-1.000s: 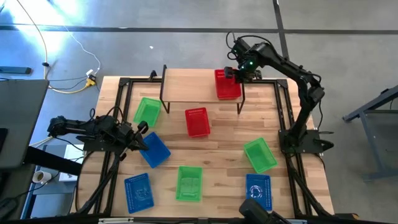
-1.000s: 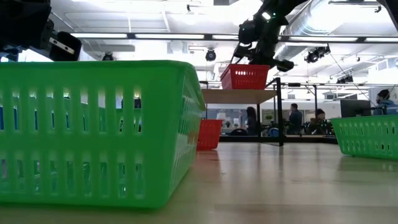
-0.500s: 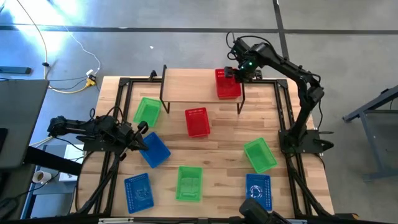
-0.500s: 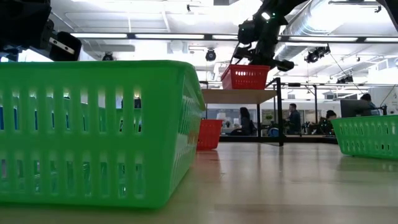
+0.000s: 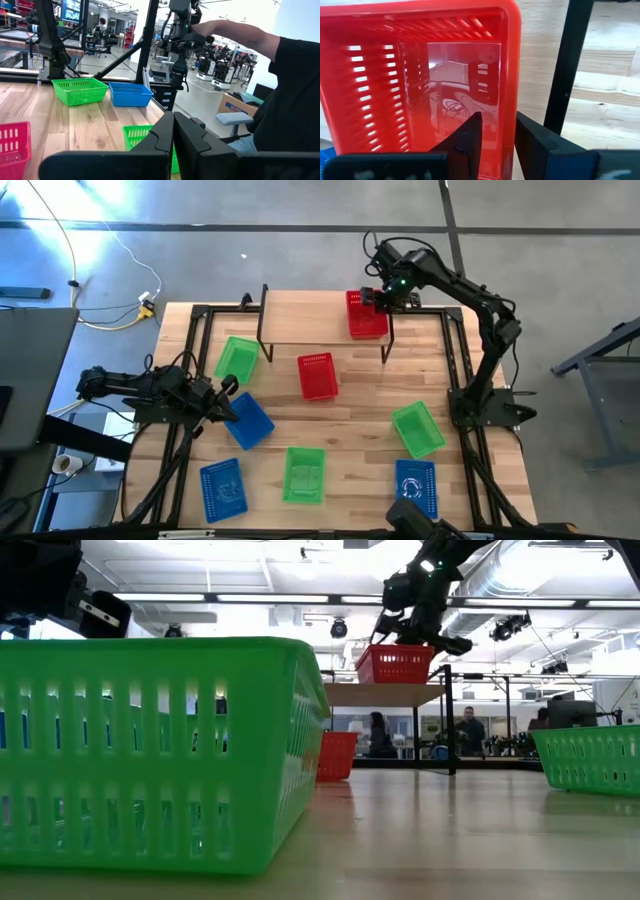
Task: Stack baskets on shelf by color
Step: Put the stacked red baskets on the shelf, then stack the red basket on top of the stacked red baskets on the shelf
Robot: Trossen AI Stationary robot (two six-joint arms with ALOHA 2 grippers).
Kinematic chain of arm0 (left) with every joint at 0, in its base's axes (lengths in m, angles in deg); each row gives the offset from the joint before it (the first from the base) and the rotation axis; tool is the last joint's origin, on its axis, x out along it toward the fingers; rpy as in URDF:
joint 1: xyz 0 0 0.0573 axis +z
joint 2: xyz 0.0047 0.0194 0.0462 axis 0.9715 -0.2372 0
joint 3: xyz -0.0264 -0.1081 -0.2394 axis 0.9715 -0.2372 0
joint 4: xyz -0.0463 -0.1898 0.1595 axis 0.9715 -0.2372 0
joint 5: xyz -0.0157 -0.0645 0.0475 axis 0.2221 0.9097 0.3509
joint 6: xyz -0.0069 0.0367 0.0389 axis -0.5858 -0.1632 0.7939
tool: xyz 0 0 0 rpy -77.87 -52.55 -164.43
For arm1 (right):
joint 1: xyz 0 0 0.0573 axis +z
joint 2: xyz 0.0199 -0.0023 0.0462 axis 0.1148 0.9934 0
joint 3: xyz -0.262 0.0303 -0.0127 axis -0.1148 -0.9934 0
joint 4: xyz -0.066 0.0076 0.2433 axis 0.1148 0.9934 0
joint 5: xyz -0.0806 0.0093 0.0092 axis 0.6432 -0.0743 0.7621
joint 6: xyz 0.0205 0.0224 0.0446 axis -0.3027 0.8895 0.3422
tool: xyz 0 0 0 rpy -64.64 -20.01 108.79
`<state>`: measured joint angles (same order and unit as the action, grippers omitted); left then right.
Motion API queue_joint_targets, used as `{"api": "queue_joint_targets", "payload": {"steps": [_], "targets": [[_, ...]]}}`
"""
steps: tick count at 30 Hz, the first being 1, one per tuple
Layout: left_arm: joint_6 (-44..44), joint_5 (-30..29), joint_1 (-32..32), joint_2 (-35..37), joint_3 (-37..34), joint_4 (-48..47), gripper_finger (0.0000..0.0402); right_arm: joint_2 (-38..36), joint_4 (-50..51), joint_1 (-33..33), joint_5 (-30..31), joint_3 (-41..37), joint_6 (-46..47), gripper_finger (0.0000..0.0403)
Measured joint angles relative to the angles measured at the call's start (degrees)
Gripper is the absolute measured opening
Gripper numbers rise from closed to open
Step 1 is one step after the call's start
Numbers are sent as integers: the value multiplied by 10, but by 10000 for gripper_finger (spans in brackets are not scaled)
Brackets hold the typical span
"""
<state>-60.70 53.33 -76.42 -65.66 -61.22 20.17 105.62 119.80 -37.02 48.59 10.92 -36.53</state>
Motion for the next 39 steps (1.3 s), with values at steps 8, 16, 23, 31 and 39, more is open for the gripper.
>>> {"api": "queue_joint_targets", "payload": {"steps": [8,16,23,31,39], "targets": [[0,0,0,0,0,0,1,-16,-6,-2,0,0,-6,96],[8,0,0,0,0,0,1,-60,-14,-5,4,0,-5,96],[15,0,0,0,0,7,1,-101,-16,-6,22,0,-6,96],[19,0,0,0,0,49,4,-160,-21,21,34,0,-41,96],[76,-70,0,0,0,100,75,-222,-30,80,69,0,-69,96]]}}
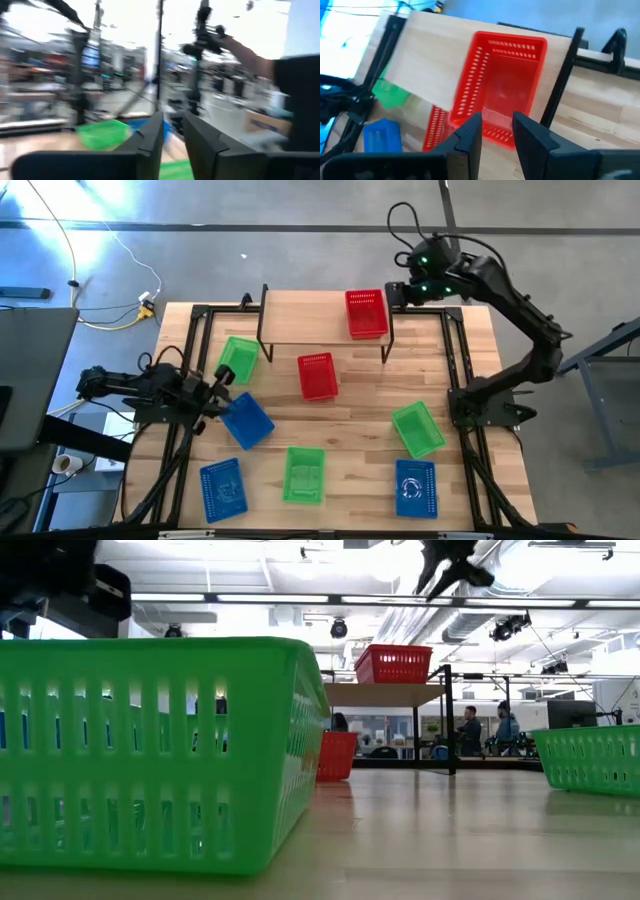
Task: Stack baskets on shelf by color
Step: Stack the red basket on top of the stacked red baskets on the shelf
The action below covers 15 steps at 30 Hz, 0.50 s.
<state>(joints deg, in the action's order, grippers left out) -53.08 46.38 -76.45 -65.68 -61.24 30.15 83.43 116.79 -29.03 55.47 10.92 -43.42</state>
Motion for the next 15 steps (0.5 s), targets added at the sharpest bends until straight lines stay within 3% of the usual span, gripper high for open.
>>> {"api": "queue_joint_targets", "payload": {"steps": [4,8,15], "targets": [[-8,-100,0,0,0,16,104,-25,-1,33,32,0,-4,96],[-11,-196,0,-6,2,26,108,-40,-9,59,41,0,-24,96],[-19,-305,0,-75,76,-20,107,-42,-39,96,42,0,-62,96]]}}
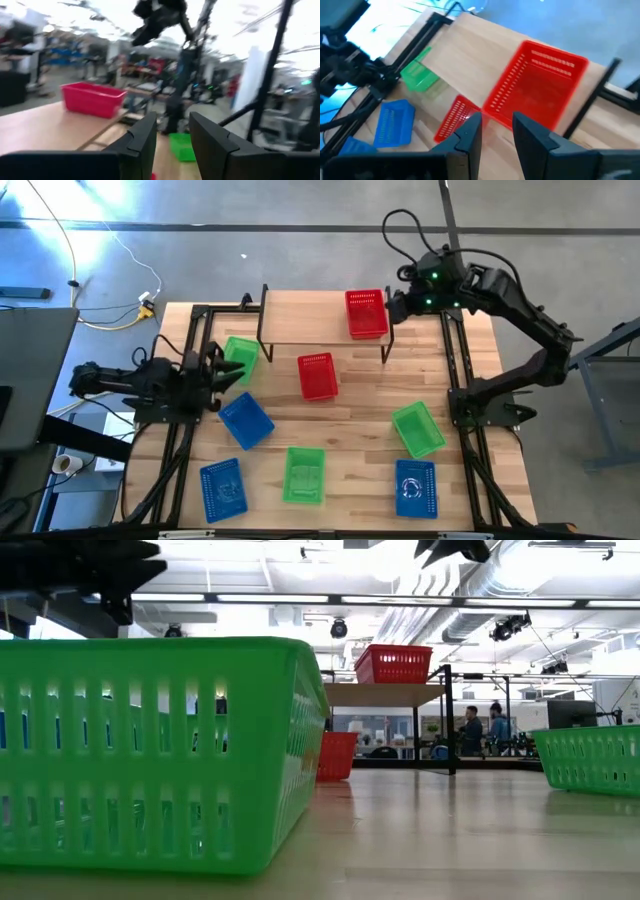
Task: Stack baskets on shelf by color
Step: Stack the red basket on top of the stacked red baskets on the shelf
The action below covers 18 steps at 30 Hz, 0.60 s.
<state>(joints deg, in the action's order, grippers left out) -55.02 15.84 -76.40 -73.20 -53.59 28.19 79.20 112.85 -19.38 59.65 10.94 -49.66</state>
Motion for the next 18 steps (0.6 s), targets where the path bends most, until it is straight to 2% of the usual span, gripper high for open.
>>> {"api": "queue_joint_targets", "payload": {"steps": [8,18], "targets": [[-60,-102,0,-175,112,-42,107,2,-15,25,31,0,-19,96],[-174,-200,0,-380,204,-96,106,2,-13,33,38,0,-34,96]]}}
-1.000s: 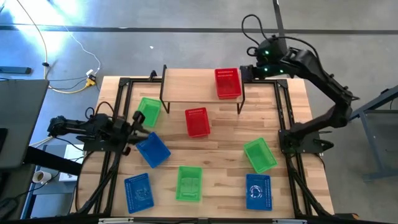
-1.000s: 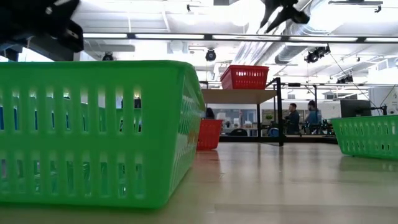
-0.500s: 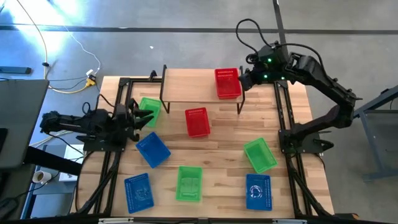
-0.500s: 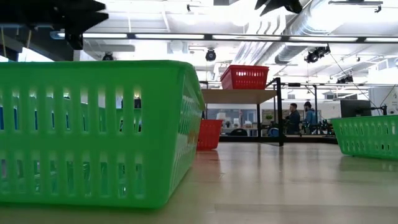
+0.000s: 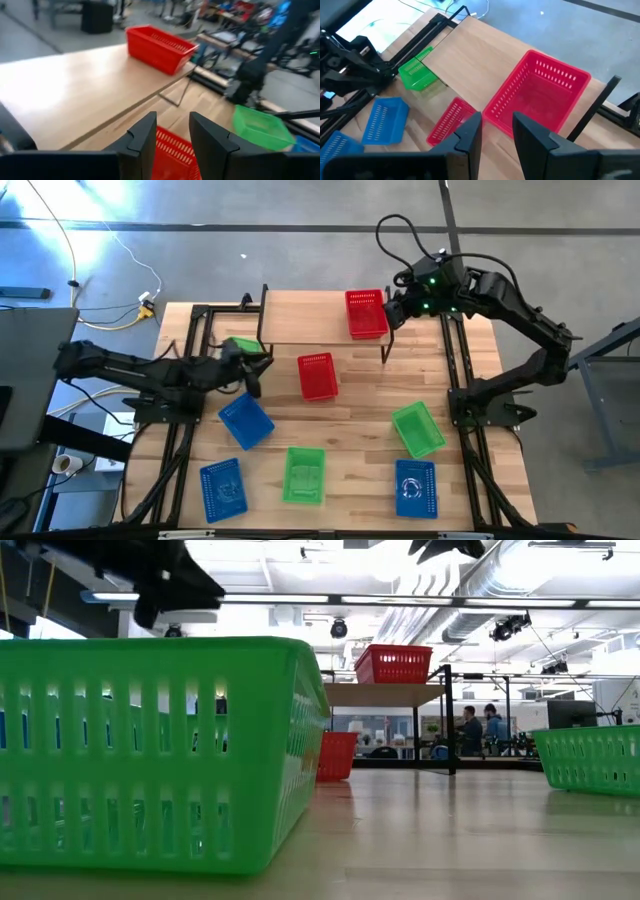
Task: Stack baskets on shelf by color
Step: Stack the red basket on top of the stacked red baskets on the shelf
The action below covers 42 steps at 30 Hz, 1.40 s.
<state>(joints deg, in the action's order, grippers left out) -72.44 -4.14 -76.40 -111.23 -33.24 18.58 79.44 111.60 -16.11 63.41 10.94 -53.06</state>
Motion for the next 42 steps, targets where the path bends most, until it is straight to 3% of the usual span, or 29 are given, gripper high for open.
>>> {"api": "queue_joint_targets", "payload": {"steps": [10,23,30,42], "targets": [[-104,-4,17,-140,83,-52,106,0,6,0,-4,0,-15,96],[-226,53,25,-262,135,-71,106,0,21,0,-25,0,-26,96],[-253,97,33,-291,165,-89,106,0,55,0,-25,0,-26,96],[-263,115,55,-300,307,-276,106,0,80,0,-25,0,-61,96]]}}
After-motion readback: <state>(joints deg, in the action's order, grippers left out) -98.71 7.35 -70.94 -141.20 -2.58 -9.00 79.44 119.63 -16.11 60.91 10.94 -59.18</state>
